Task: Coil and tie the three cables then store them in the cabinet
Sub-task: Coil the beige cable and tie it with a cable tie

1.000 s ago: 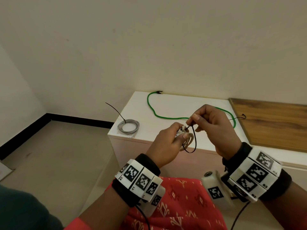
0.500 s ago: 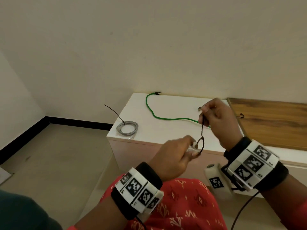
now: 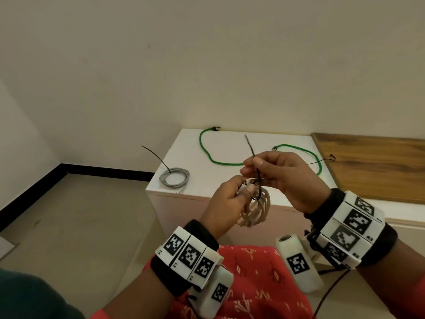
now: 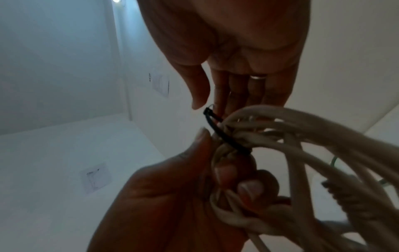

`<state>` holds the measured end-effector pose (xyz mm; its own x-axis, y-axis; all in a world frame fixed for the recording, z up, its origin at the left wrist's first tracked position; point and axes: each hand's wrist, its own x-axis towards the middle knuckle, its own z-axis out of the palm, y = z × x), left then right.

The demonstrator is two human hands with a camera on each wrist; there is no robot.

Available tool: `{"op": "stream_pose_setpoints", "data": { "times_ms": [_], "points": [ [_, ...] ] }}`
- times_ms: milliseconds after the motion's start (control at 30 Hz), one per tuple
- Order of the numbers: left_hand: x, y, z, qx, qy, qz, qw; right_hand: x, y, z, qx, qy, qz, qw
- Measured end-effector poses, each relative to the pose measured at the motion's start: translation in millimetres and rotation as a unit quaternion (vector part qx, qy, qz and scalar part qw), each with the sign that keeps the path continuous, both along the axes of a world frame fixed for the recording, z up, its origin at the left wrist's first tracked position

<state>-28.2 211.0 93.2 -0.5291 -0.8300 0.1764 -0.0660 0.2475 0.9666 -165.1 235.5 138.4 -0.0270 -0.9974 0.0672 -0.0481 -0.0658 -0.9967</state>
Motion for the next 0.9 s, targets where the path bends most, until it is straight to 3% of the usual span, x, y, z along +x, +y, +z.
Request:
{"op": "stream_pose_setpoints", "data": {
  "times_ms": [367, 667, 767, 900],
  "points": [
    [6, 6, 0, 0.065, -0.024, -0.073, 0.995, -2, -11, -14, -0.047, -0.001, -0.122, 0.991],
    [4, 13, -4, 0.096, 0.008, -0.051, 0.994, 6, -5, -4, -0.029, -0.155, -0.119, 0.98],
    [1, 12, -4, 0.116, 0.021, -0.03, 0.993, 21, -2, -3, -0.083, -0.096, -0.122, 0.984],
    [-2, 4, -2, 0.121, 0.063, 0.041, 0.99, 45, 3, -4, -0.185, 0.075, -0.12, 0.973]
  ]
}}
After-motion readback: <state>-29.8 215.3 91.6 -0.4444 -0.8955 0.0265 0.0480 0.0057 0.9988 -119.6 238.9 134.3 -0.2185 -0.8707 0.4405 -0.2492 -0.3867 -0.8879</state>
